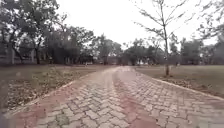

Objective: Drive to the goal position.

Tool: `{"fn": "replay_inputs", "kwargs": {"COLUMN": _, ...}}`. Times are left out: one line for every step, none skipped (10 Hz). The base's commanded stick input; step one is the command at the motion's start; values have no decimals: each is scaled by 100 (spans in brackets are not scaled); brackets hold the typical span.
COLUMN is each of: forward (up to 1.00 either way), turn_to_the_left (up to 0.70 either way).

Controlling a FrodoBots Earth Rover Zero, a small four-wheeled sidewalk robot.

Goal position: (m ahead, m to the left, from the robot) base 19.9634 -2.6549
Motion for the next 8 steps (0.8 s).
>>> {"fn": "replay_inputs", "kwargs": {"forward": 70, "turn_to_the_left": 0}}
{"fn": "replay_inputs", "kwargs": {"forward": 70, "turn_to_the_left": 0}}
{"fn": "replay_inputs", "kwargs": {"forward": 70, "turn_to_the_left": 0}}
{"fn": "replay_inputs", "kwargs": {"forward": 70, "turn_to_the_left": 0}}
{"fn": "replay_inputs", "kwargs": {"forward": 70, "turn_to_the_left": 0}}
{"fn": "replay_inputs", "kwargs": {"forward": 70, "turn_to_the_left": 0}}
{"fn": "replay_inputs", "kwargs": {"forward": 70, "turn_to_the_left": 0}}
{"fn": "replay_inputs", "kwargs": {"forward": 70, "turn_to_the_left": 0}}
